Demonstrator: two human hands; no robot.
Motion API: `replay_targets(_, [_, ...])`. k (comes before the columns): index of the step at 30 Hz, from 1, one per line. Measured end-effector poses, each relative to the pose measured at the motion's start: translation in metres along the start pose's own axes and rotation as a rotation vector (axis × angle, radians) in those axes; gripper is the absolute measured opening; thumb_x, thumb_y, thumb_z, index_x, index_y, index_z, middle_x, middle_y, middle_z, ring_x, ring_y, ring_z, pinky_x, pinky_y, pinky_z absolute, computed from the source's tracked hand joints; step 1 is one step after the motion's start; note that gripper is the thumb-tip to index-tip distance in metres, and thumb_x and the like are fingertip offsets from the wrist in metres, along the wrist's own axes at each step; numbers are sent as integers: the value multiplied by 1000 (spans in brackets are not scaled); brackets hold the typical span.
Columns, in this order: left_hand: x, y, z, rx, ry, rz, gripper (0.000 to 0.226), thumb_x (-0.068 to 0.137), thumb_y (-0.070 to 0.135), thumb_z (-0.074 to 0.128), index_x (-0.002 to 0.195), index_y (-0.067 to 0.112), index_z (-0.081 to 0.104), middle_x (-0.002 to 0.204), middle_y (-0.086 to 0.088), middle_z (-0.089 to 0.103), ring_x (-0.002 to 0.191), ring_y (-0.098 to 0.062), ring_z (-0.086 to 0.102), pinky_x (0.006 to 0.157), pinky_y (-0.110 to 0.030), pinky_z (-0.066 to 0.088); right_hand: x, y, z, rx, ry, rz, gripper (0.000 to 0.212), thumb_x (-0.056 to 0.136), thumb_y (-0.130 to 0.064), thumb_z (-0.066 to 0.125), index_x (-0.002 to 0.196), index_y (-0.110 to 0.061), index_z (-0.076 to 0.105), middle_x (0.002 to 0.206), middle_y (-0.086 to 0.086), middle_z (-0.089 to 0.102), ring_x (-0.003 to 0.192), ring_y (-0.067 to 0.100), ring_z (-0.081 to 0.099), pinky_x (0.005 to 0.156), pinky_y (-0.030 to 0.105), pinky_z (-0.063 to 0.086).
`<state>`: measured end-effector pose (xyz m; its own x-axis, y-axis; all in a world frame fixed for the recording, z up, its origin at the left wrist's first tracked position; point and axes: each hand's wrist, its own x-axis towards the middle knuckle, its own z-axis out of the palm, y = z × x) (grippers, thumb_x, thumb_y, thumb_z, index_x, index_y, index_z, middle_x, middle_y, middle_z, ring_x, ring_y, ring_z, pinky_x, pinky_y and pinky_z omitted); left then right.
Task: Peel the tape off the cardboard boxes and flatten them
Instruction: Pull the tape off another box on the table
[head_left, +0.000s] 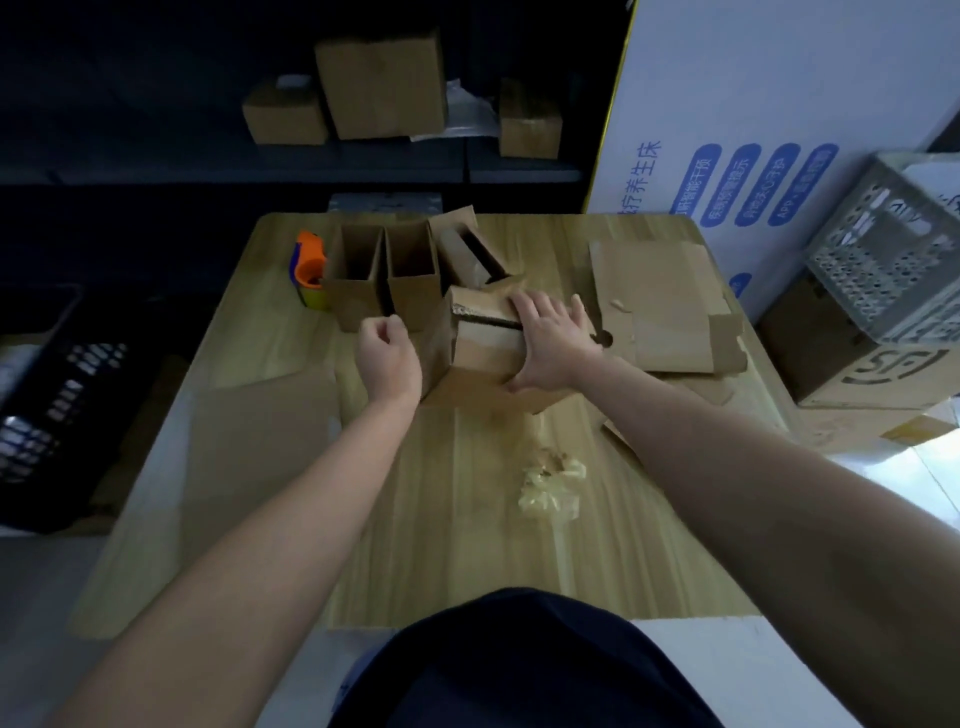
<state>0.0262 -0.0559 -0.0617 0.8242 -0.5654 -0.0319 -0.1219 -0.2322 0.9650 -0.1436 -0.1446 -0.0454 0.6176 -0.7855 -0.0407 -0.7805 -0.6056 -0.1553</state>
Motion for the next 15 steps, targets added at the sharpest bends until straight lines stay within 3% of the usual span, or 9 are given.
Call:
replay_targets(2, [6, 7, -12, -47, -73, 11, 18, 94, 32, 52, 91, 14, 56, 79, 7, 56, 70, -2, 52, 56, -8, 36, 12, -22, 12, -30, -38, -53, 122, 56, -55, 79, 149, -20, 9, 151, 4, 23, 141, 26, 16, 113, 54, -5])
replay_targets(6, [21, -5, -32, 155, -199, -133, 22, 84, 30, 67, 96, 16, 56, 86, 6, 55, 77, -9, 52, 65, -22, 40, 29, -51, 33, -38, -87, -174, 114, 62, -64, 73, 149, -27, 9, 155, -1, 20, 144, 22, 13, 112, 53, -9])
replay_targets(9, [31, -18, -44, 150, -207, -250, 24, 83, 29, 69, 96, 14, 55, 91, 1, 58, 86, -18, 56, 71, -25, 45, 37, -48, 34, 91, -74, -101, 98, 72, -75, 54, 149, -32, 12, 157, -4, 16, 146, 22, 4, 111, 50, -11])
replay_targets(10, [33, -21, -45, 131, -216, -266, 25, 83, 30, 70, 96, 14, 56, 93, 0, 59, 89, -19, 57, 76, -28, 47, 39, -44, 32, 148, -57, -19, 92, 76, -76, 48, 149, -32, 14, 156, -3, 16, 145, 24, 5, 113, 51, -5])
replay_targets(12, [36, -21, -45, 109, -248, -284, 24, 83, 29, 71, 97, 15, 58, 94, 1, 60, 93, -20, 58, 83, -31, 48, 43, -35, 26, 295, -103, 188, 87, 80, -71, 48, 149, -28, 16, 156, 2, 14, 141, 34, 16, 111, 53, 22])
replay_targets(14, [40, -19, -42, 73, -274, -318, 17, 83, 20, 71, 96, 18, 60, 92, 4, 61, 95, -20, 59, 90, -34, 49, 46, -32, 21, 530, -199, 344, 91, 81, -62, 57, 150, -22, 13, 153, 10, 18, 128, 37, 40, 90, 44, 52])
replay_targets(15, [42, -18, -41, 37, -289, -348, 16, 83, 14, 70, 95, 20, 62, 93, 4, 62, 95, -20, 59, 91, -35, 50, 47, -33, 20, 604, -212, 375, 92, 81, -59, 60, 150, -19, 13, 149, 13, 27, 120, 35, 50, 80, 40, 57])
